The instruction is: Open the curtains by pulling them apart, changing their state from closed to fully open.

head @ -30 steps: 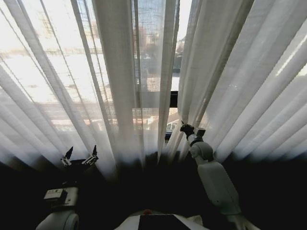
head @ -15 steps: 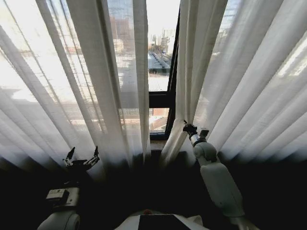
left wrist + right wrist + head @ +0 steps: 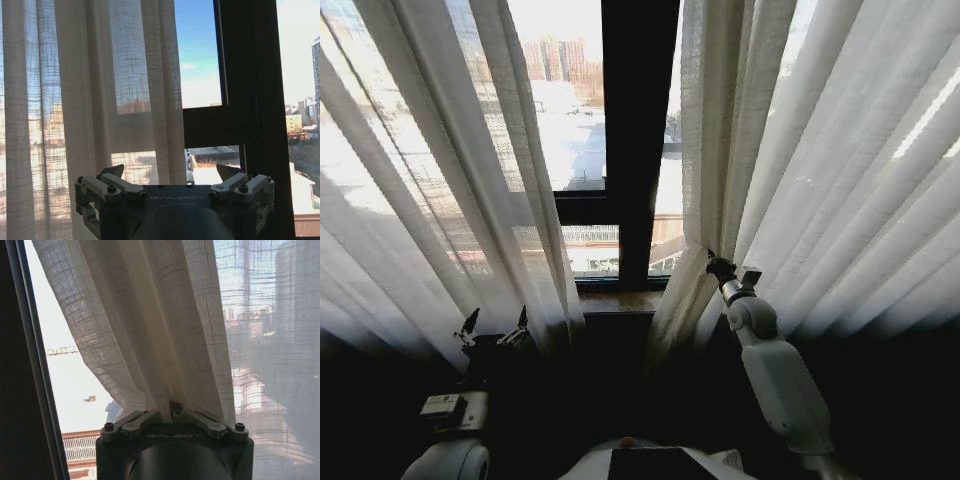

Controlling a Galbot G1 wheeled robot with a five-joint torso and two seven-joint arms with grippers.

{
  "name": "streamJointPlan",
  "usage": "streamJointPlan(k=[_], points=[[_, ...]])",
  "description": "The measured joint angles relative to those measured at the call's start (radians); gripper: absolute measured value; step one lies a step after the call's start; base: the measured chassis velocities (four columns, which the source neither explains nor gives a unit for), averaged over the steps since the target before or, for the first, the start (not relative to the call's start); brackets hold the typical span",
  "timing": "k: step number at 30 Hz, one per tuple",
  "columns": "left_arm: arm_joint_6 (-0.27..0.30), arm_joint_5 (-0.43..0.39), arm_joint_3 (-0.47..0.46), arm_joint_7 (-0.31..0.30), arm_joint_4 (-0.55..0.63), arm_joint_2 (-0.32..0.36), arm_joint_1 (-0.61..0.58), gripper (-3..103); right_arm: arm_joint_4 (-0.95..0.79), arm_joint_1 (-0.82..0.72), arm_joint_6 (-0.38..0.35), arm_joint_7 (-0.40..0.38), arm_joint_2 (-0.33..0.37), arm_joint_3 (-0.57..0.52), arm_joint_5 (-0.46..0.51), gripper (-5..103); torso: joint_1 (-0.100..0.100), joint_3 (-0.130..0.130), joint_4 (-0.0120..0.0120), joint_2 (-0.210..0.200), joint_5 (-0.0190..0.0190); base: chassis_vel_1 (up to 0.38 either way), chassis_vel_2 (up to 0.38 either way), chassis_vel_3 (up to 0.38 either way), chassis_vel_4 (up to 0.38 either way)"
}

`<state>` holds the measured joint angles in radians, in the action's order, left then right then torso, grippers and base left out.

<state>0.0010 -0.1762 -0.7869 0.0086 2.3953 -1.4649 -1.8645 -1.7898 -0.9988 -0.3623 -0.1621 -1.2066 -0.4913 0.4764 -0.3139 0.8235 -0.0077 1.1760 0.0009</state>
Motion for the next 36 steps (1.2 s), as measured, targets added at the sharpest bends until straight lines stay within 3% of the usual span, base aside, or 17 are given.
streamJointPlan(k=[36], points=[[-0.039, 0.000, -0.004, 0.002, -0.018, -0.003, -0.009, 100, -0.010, -0.023, 0.003, 0.001, 0.002, -0.033, 0.003, 0, 0.000, 0.000, 0.0000, 0.000, -0.0004, -0.349, -0.353, 0.349, 0.355]])
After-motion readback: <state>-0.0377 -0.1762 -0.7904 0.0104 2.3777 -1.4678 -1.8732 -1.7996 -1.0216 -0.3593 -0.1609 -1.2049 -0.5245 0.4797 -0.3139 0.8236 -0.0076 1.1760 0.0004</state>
